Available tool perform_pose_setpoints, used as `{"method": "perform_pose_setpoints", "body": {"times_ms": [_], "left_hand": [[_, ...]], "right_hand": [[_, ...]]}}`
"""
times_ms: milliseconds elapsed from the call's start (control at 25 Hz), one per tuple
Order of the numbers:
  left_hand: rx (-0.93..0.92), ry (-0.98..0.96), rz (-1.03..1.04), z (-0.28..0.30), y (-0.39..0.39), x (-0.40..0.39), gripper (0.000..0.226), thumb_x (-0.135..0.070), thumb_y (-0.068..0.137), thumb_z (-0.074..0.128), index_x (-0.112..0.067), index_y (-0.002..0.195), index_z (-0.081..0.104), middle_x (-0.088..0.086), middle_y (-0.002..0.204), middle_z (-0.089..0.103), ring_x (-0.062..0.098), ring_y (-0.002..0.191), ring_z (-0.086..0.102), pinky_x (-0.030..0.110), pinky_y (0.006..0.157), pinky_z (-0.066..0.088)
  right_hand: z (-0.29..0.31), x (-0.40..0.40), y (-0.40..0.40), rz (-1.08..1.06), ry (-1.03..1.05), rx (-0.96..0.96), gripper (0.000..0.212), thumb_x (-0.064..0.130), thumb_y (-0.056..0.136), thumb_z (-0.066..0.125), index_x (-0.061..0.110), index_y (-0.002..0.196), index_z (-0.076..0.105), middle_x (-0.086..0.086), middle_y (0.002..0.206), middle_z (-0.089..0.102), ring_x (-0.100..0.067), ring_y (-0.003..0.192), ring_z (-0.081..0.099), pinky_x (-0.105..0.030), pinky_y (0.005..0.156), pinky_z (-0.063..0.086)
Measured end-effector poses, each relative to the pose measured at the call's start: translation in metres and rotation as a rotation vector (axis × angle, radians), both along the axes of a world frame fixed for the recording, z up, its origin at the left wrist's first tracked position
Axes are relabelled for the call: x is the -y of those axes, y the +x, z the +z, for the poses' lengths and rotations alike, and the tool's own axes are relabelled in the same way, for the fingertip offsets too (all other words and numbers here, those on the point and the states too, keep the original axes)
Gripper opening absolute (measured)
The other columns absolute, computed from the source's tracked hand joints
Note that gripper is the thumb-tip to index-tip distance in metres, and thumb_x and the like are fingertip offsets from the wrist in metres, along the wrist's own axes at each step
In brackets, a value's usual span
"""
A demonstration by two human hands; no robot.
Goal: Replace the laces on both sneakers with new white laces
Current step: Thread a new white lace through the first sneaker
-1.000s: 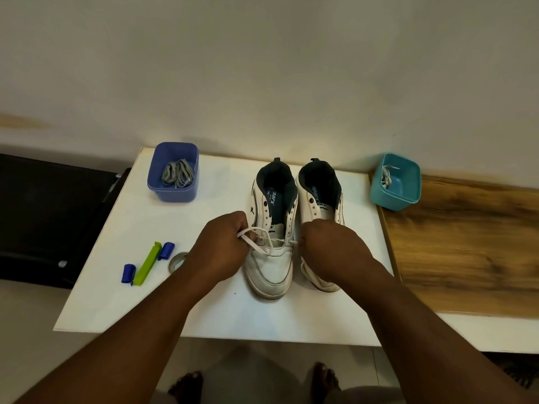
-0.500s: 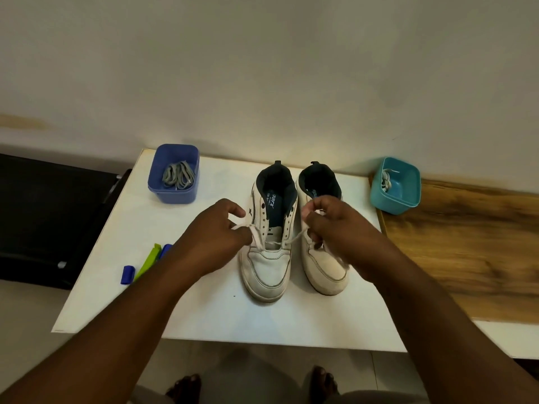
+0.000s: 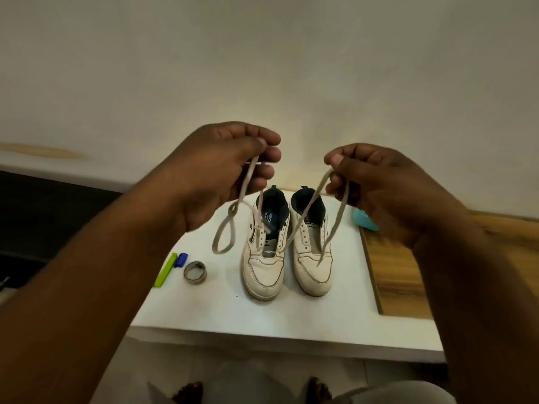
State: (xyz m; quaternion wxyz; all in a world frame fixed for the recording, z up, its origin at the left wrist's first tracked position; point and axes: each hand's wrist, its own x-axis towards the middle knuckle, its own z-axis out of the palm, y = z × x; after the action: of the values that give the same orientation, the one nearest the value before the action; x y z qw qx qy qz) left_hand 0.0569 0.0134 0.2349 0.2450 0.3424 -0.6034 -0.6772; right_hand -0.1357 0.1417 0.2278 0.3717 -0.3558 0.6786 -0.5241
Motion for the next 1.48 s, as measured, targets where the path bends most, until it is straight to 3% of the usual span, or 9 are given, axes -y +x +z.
{"method": "perform_pose_setpoints", "body": {"times_ms": [320, 480, 720, 880, 1000, 1080, 1200, 1360, 1480], "left_hand": [[-0.271, 0.048, -0.083, 0.109, 0.011, -0.025, 0.021, -0.017, 0.1, 0.057, -0.01, 0.112, 0.072, 0.004, 0.103, 0.076, 0.012, 0.081, 0.07, 0.025, 0.073, 0.059], [-0.354, -0.03, -0.053, 0.148, 0.02, -0.033, 0.04, 0.005, 0.099, 0.039, -0.015, 0.116, 0.07, 0.002, 0.104, 0.078, 0.013, 0.084, 0.073, 0.027, 0.074, 0.059], [-0.497, -0.181, -0.02, 0.186, 0.026, -0.031, 0.033, 0.004, 0.098, 0.053, -0.02, 0.117, 0.066, -0.002, 0.103, 0.075, 0.012, 0.086, 0.071, 0.028, 0.083, 0.058], [-0.29, -0.78, 0.155, 0.201, 0.027, -0.021, 0.012, -0.019, 0.1, 0.062, -0.025, 0.106, 0.071, -0.005, 0.09, 0.073, 0.005, 0.084, 0.07, 0.025, 0.081, 0.057], [0.031, -1.089, 0.301, 0.198, 0.018, -0.025, 0.034, -0.043, 0.106, 0.046, -0.03, 0.078, 0.062, -0.011, 0.068, 0.053, 0.001, 0.06, 0.056, 0.02, 0.06, 0.04], [0.098, -1.014, 0.297, 0.192, 0.008, -0.032, 0.047, -0.046, 0.107, 0.037, -0.023, 0.069, 0.052, -0.003, 0.069, 0.048, 0.011, 0.059, 0.049, 0.029, 0.056, 0.037], [-0.015, -0.749, 0.149, 0.184, -0.008, -0.034, 0.047, -0.053, 0.106, 0.035, -0.016, 0.092, 0.061, 0.006, 0.081, 0.06, 0.016, 0.066, 0.057, 0.038, 0.064, 0.05], [-0.081, -0.618, 0.095, 0.165, -0.022, -0.026, 0.049, -0.058, 0.104, 0.031, -0.017, 0.096, 0.055, -0.002, 0.075, 0.052, 0.006, 0.058, 0.044, 0.026, 0.058, 0.037], [-0.065, -0.71, 0.127, 0.151, -0.026, -0.021, 0.048, -0.046, 0.109, 0.03, -0.008, 0.089, 0.053, -0.002, 0.071, 0.049, 0.005, 0.057, 0.042, 0.025, 0.059, 0.038]], "right_hand": [[0.131, -0.024, 0.007, 0.049, -0.251, 0.102, 0.025, 0.022, 0.107, 0.045, 0.016, 0.111, 0.069, 0.004, 0.09, 0.071, -0.01, 0.08, 0.066, -0.032, 0.087, 0.053], [0.17, -0.029, 0.019, 0.117, -0.355, 0.136, 0.038, 0.001, 0.102, 0.037, 0.012, 0.127, 0.064, -0.003, 0.117, 0.075, -0.016, 0.101, 0.073, -0.032, 0.089, 0.057], [0.178, -0.024, 0.032, 0.053, -0.376, -0.061, 0.027, 0.007, 0.099, 0.061, 0.015, 0.123, 0.068, -0.003, 0.115, 0.077, -0.016, 0.102, 0.073, -0.035, 0.098, 0.054], [0.188, -0.02, 0.038, -0.088, -0.42, -0.341, 0.017, 0.024, 0.104, 0.06, 0.02, 0.111, 0.075, 0.002, 0.091, 0.077, -0.011, 0.084, 0.069, -0.034, 0.088, 0.056], [0.186, -0.012, 0.044, -0.167, -0.482, -0.573, 0.023, 0.031, 0.106, 0.056, 0.025, 0.113, 0.077, 0.013, 0.083, 0.068, 0.003, 0.073, 0.057, -0.021, 0.074, 0.049], [0.181, -0.003, 0.05, -0.167, -0.54, -0.67, 0.022, 0.027, 0.106, 0.057, 0.023, 0.116, 0.076, 0.019, 0.091, 0.068, 0.01, 0.079, 0.059, -0.014, 0.074, 0.046], [0.181, 0.008, 0.055, -0.148, -0.623, -0.602, 0.016, 0.015, 0.099, 0.068, 0.014, 0.113, 0.076, 0.014, 0.084, 0.071, 0.006, 0.075, 0.063, -0.011, 0.069, 0.048], [0.175, 0.016, 0.054, -0.177, -0.648, -0.453, 0.009, 0.017, 0.097, 0.071, 0.01, 0.098, 0.076, 0.001, 0.076, 0.073, -0.002, 0.064, 0.061, -0.014, 0.061, 0.047], [0.166, 0.016, 0.05, -0.175, -0.576, -0.353, 0.017, 0.024, 0.1, 0.067, 0.011, 0.096, 0.078, -0.001, 0.082, 0.074, -0.004, 0.066, 0.059, -0.019, 0.064, 0.047]]}}
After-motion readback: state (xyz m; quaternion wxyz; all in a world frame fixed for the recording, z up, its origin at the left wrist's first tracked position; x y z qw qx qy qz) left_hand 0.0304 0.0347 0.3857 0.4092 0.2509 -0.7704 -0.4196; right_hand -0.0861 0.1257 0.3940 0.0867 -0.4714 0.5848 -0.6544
